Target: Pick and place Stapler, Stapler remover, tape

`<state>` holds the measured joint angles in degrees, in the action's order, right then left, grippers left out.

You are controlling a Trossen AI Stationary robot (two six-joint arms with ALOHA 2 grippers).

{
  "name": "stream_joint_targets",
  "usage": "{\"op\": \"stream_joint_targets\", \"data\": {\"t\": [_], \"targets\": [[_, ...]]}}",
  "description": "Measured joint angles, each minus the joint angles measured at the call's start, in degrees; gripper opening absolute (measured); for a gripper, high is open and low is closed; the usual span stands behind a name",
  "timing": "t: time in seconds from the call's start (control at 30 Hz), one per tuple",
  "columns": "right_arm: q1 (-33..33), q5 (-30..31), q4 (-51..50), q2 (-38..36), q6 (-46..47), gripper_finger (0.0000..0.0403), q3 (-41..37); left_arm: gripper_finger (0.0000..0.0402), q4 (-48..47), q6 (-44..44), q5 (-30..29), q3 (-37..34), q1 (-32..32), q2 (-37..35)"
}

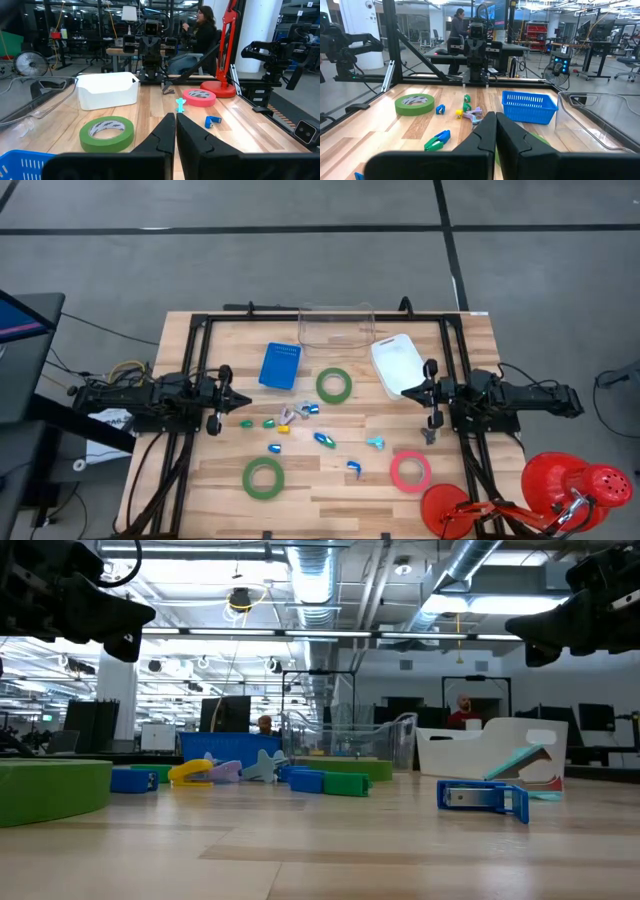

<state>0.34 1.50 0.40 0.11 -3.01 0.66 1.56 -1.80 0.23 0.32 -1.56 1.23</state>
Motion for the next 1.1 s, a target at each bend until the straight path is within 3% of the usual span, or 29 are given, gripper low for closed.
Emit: {"op": "stream_joint_targets", "data": {"t": [0.77,1.1], "targets": [[0.02,0.0,0.0,0.01,0.0,0.0001,0.01,0.0008,0.47,0.0,-0.02,0.0,0.02,0.0],[0.02,0.0,0.0,-0.01,0.0,0.0001,-0.01,0.0008,5.47,-0.62,0.0,0.0,0.0,0.0]]}}
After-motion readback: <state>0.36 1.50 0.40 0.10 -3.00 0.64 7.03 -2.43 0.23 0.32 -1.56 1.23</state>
